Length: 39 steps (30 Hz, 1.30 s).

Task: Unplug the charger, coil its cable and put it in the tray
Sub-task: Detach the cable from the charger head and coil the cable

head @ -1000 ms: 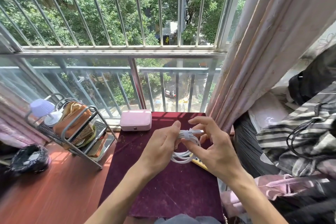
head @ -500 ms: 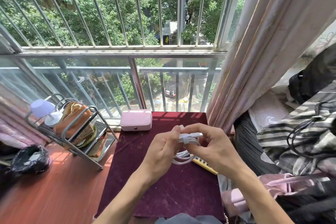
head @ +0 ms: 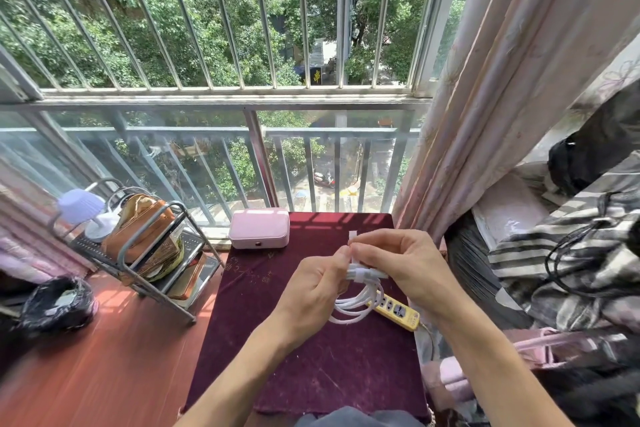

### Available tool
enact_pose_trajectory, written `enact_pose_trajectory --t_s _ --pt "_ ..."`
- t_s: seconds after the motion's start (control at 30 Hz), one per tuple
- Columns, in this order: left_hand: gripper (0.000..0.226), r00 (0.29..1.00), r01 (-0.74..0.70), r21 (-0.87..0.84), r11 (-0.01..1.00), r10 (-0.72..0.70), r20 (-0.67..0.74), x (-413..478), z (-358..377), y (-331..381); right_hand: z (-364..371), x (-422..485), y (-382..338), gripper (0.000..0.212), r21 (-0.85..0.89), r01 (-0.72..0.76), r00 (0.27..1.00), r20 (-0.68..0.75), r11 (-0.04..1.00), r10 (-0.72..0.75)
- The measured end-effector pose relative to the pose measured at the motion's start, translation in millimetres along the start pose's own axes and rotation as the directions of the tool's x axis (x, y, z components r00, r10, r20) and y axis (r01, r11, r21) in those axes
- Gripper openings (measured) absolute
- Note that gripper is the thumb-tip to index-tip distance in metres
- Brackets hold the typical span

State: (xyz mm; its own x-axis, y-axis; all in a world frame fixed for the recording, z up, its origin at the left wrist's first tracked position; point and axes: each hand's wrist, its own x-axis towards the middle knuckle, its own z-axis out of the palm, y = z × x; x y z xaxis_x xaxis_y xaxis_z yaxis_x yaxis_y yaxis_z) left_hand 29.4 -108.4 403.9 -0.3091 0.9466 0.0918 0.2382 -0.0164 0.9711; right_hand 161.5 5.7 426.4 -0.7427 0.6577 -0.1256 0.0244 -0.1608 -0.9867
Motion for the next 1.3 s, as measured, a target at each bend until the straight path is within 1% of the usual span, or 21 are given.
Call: enact_pose_trajectory --t_s 0.1,0.13,0.2,0.27,0.37,0.47,0.5,0.6,0.67,0.73,0.8,0.87,0.9,1.0,1.07,1.1,1.17,1.23,1.3 --pt "0.074 1.000 0.002 -0.006 1.000 -0.002 0.027 -2 1 -3 1 2 2 0.034 0.020 -0.021 0.999 -0.043 1.000 0.021" --pt "0.074 1.000 0.010 -0.006 1.000 -0.010 0.021 -3 1 -3 2 3 2 0.035 0.004 -0.007 0.999 -0.053 1.000 0.007" --pt "0.065 1.000 0.023 -0.001 1.000 -0.023 -0.010 -4 1 -6 2 2 1 0.023 -0.055 0.047 0.996 -0.068 0.997 -0.050" --pt "0.062 0.998 0.044 -0.003 0.999 -0.044 -0.037 -5 1 -9 2 0 0 0.010 -0.136 0.119 0.989 -0.071 0.984 -0.129" --pt "0.067 0.994 0.078 -0.025 0.997 -0.080 -0.072 -5 1 -11 3 -6 -1 0.006 -0.262 0.215 0.971 -0.048 0.941 -0.235" --pt "0.062 0.986 0.117 -0.078 0.990 -0.125 -0.108 -3 0 -9 3 -15 2 0.002 -0.420 0.281 0.949 -0.012 0.863 -0.315" --pt "0.062 0.983 0.134 -0.112 0.985 -0.146 -0.111 -2 1 -7 3 -18 4 0.003 -0.464 0.295 0.943 0.000 0.835 -0.333" --pt "0.059 0.974 0.168 -0.199 0.965 -0.194 -0.115 0 1 -4 3 -25 10 0.008 -0.531 0.336 0.924 0.027 0.778 -0.380" --pt "0.059 0.969 0.188 -0.222 0.957 -0.218 -0.120 2 1 -5 3 -29 13 0.011 -0.577 0.357 0.911 0.041 0.735 -0.410" --pt "0.052 0.965 0.211 -0.239 0.948 -0.241 -0.105 3 1 -6 4 -31 14 0.013 -0.625 0.360 0.905 0.053 0.693 -0.423" --pt "0.052 0.966 0.217 -0.257 0.942 -0.246 -0.085 4 1 -5 4 -31 15 0.013 -0.685 0.393 0.877 0.078 0.614 -0.474" --pt "0.062 0.963 0.238 -0.259 0.936 -0.261 -0.059 4 2 -5 4 -29 18 0.010 -0.724 0.445 0.832 0.116 0.527 -0.543" --pt "0.064 0.961 0.250 -0.262 0.932 -0.271 -0.047 4 2 -5 4 -28 18 0.009 -0.731 0.464 0.815 0.132 0.500 -0.564" --pt "0.058 0.959 0.267 -0.255 0.929 -0.281 -0.021 3 2 -5 2 -26 19 0.005 -0.750 0.500 0.787 0.184 0.433 -0.589" --pt "0.061 0.952 0.290 -0.254 0.923 -0.306 -0.024 4 2 -5 2 -24 21 0.008 -0.768 0.510 0.778 0.218 0.388 -0.589" --pt "0.063 0.947 0.301 -0.260 0.917 -0.320 -0.032 4 1 -5 1 -24 21 0.010 -0.771 0.511 0.778 0.227 0.379 -0.586" --pt "0.059 0.945 0.300 -0.261 0.918 -0.323 -0.051 5 0 -4 0 -23 23 0.012 -0.762 0.510 0.791 0.232 0.400 -0.567" --pt "0.058 0.945 0.300 -0.221 0.928 -0.320 -0.065 5 -1 -4 -2 -23 24 0.011 -0.738 0.504 0.808 0.219 0.449 -0.547" --pt "0.059 0.944 0.308 -0.174 0.935 -0.323 -0.062 4 -1 -3 -3 -24 24 0.015 -0.726 0.459 0.837 0.159 0.513 -0.524"
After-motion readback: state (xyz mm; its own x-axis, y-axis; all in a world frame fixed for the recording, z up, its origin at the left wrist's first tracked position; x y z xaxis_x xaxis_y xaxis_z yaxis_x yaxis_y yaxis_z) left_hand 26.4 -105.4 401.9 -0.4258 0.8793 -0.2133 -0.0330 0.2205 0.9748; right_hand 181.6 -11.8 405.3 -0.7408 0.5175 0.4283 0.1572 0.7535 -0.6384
